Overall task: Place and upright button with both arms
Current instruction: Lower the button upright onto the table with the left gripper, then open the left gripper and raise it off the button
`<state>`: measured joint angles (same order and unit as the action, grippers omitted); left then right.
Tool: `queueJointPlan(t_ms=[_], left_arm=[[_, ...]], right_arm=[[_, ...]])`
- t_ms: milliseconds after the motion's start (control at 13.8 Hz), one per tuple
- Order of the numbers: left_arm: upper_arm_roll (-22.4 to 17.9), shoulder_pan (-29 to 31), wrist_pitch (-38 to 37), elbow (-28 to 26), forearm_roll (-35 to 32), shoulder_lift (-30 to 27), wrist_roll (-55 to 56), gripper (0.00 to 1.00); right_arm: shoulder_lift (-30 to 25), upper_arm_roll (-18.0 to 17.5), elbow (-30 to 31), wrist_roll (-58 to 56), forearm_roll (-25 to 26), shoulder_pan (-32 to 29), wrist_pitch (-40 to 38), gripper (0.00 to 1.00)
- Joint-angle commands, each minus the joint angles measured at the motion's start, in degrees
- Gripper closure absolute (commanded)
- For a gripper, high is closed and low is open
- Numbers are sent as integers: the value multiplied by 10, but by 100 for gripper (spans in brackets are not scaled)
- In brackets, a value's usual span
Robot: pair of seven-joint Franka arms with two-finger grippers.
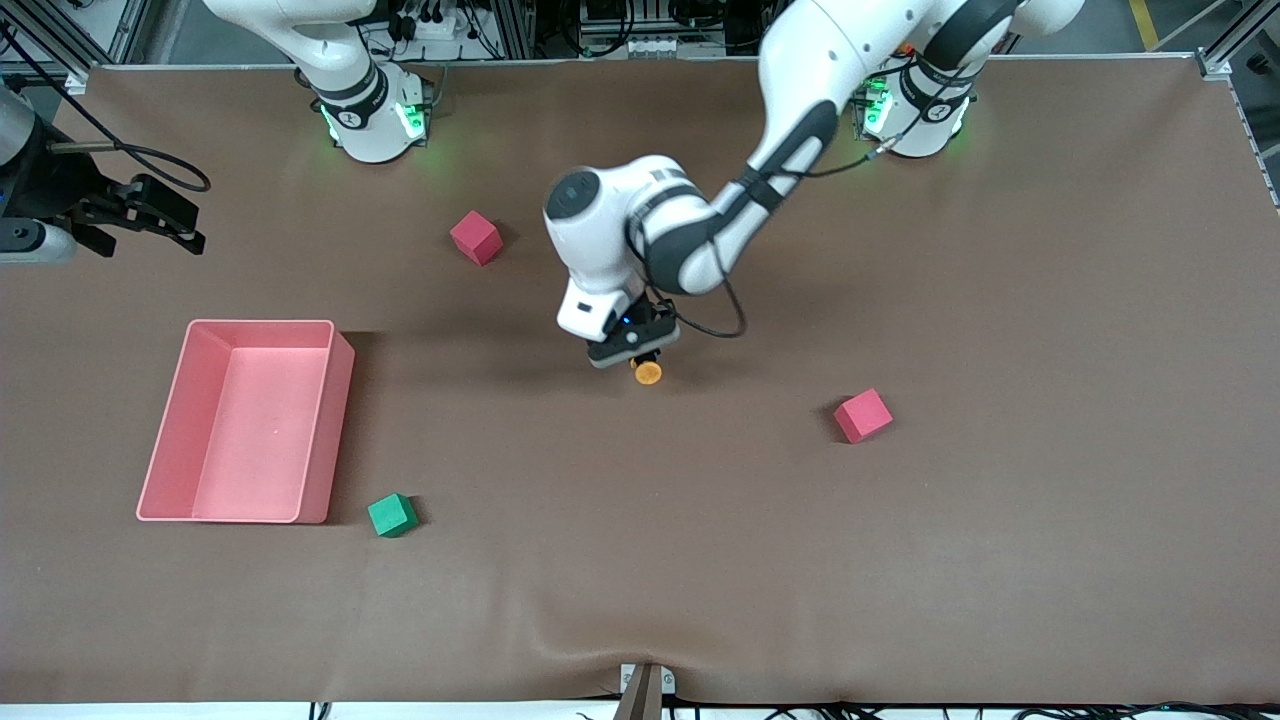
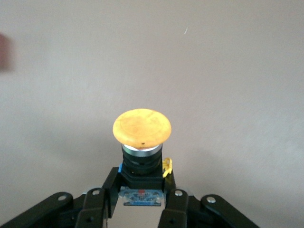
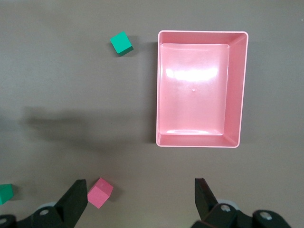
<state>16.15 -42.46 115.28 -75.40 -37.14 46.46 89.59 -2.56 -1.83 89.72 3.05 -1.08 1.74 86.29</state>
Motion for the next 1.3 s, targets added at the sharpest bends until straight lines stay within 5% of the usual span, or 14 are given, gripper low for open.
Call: queueJointPlan(t_ms=[0, 362, 796, 1230], left_arm=[[-13, -45, 14, -2, -133, 12, 119, 91], [-40, -116, -7, -4, -299, 48, 255, 91], [-43, -130, -9, -9, -466, 100, 434, 90], [-43, -129, -9, -34, -491, 121, 481, 89]], right_arm=[[4, 0, -10, -6, 5, 2, -9, 0], [4, 1, -10, -7, 4, -1, -17, 0], [4, 1, -9, -7, 4, -2, -18, 0], [4, 1, -9, -8, 5, -2, -20, 0]])
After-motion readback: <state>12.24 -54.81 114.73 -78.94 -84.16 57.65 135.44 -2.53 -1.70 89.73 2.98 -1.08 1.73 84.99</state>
